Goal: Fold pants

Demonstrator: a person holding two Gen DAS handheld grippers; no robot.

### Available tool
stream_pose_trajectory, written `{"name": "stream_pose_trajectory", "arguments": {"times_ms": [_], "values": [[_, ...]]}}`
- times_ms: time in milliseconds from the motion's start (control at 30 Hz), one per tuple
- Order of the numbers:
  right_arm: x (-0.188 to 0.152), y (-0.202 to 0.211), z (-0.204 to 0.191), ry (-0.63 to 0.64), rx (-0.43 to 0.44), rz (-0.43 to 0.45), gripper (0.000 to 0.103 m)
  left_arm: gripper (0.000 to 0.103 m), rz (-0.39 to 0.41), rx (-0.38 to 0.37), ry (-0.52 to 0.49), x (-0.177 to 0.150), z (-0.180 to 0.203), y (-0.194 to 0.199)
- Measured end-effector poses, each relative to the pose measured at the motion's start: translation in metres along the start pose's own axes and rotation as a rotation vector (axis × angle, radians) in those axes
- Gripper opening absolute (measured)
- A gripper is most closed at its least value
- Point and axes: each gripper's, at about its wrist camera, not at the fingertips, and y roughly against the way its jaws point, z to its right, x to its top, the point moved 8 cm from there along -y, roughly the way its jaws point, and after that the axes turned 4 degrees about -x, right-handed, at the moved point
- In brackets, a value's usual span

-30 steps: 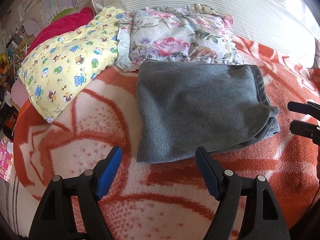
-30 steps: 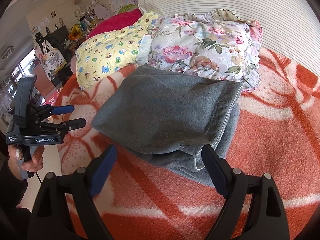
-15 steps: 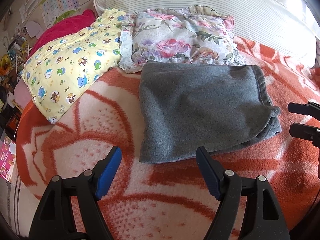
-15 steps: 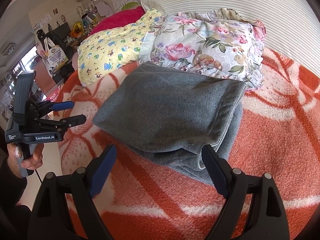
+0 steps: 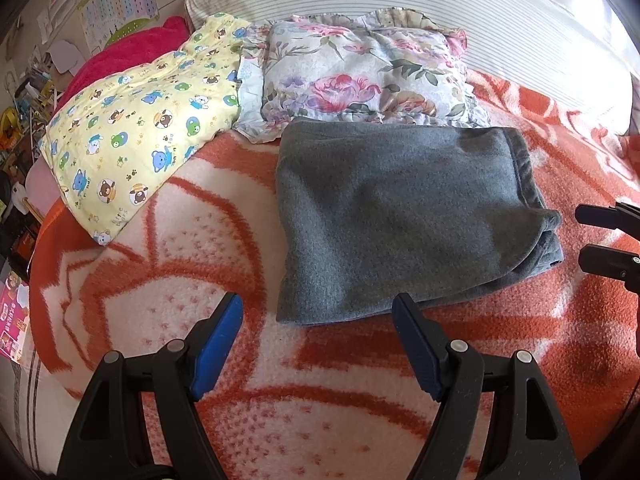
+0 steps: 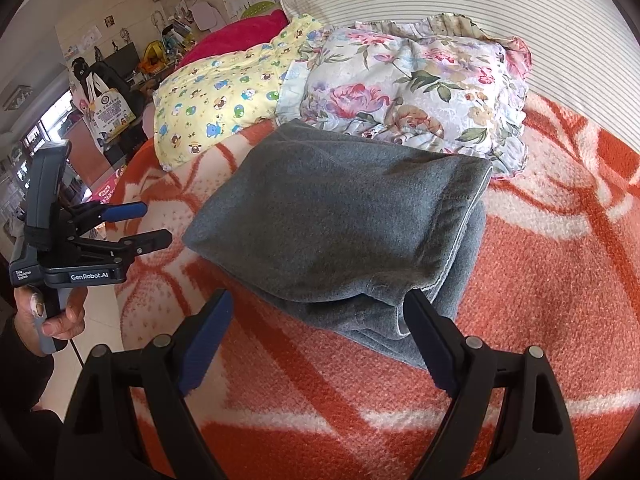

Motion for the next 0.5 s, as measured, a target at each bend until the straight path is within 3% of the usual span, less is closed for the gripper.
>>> {"name": "stream_pose_trajectory", "arguments": {"times_ms": [500], "values": [[-0.001, -0.005, 0.002, 0.010, -0.016, -0.015, 0.087, 0.077, 0.011, 0.001, 0.020, -0.001, -0.005, -0.011]]}}
